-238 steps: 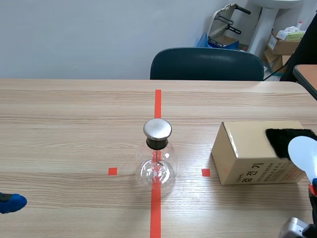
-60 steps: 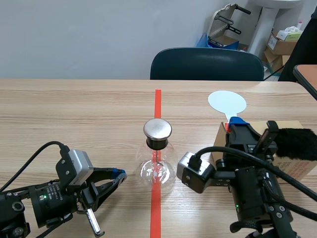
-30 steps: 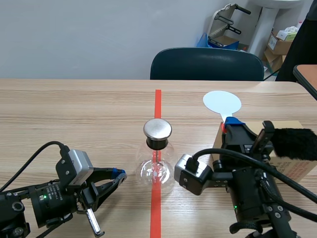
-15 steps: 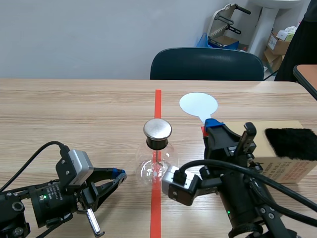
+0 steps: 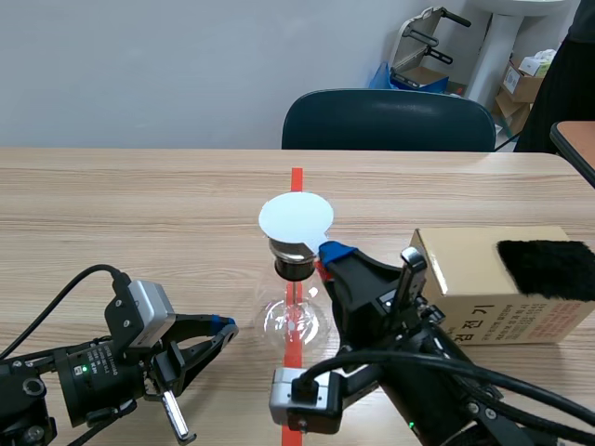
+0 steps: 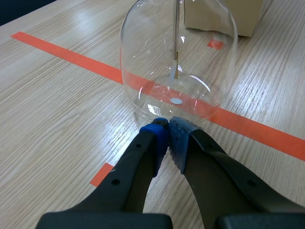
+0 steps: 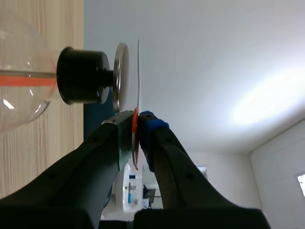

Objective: Do the electroscope experiment

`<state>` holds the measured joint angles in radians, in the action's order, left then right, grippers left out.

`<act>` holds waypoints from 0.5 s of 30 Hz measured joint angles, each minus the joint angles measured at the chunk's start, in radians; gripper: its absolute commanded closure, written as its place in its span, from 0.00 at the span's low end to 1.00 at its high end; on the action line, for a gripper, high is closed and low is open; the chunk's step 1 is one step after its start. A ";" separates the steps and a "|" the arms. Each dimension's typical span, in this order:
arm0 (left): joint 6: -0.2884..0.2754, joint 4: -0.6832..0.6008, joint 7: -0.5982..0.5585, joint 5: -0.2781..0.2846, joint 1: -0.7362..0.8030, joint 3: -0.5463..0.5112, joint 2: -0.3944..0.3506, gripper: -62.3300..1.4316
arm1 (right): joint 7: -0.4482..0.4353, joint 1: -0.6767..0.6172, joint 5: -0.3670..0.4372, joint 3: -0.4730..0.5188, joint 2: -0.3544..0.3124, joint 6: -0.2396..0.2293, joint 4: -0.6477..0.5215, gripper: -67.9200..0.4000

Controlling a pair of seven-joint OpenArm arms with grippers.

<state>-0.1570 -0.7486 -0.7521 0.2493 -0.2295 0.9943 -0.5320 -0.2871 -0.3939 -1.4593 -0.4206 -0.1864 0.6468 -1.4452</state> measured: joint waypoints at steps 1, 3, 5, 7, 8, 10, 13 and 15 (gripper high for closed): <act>0.000 0.000 0.000 0.000 0.000 0.000 0.000 0.91 | -0.009 0.000 0.000 0.000 0.000 0.000 0.000 0.97; 0.000 0.000 0.000 0.000 0.000 0.000 0.000 0.91 | -0.034 0.000 0.000 0.000 0.000 0.000 0.000 0.97; 0.000 0.000 0.000 0.000 0.000 0.000 0.000 0.91 | -0.050 0.000 0.000 0.000 0.000 0.000 0.000 0.97; 0.000 0.000 0.000 0.000 0.000 0.000 0.000 0.91 | -0.050 0.000 0.000 0.000 0.000 0.000 0.000 0.97; 0.000 0.000 0.000 0.000 0.000 0.000 0.000 0.91 | -0.053 0.000 0.000 0.000 0.000 0.000 0.000 0.97; 0.000 0.000 0.000 0.000 0.000 0.000 0.000 0.91 | -0.053 0.000 0.000 0.000 0.000 0.000 0.000 0.97; 0.000 0.000 0.000 0.000 0.000 0.000 0.000 0.91 | -0.053 0.000 0.000 0.000 0.000 0.000 0.000 0.97; 0.000 0.000 0.000 0.000 0.000 0.000 0.000 0.91 | -0.053 0.000 0.000 0.000 0.000 0.000 0.000 0.97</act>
<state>-0.1570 -0.7486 -0.7521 0.2493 -0.2295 0.9943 -0.5320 -0.3401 -0.3939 -1.4593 -0.4206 -0.1864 0.6468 -1.4452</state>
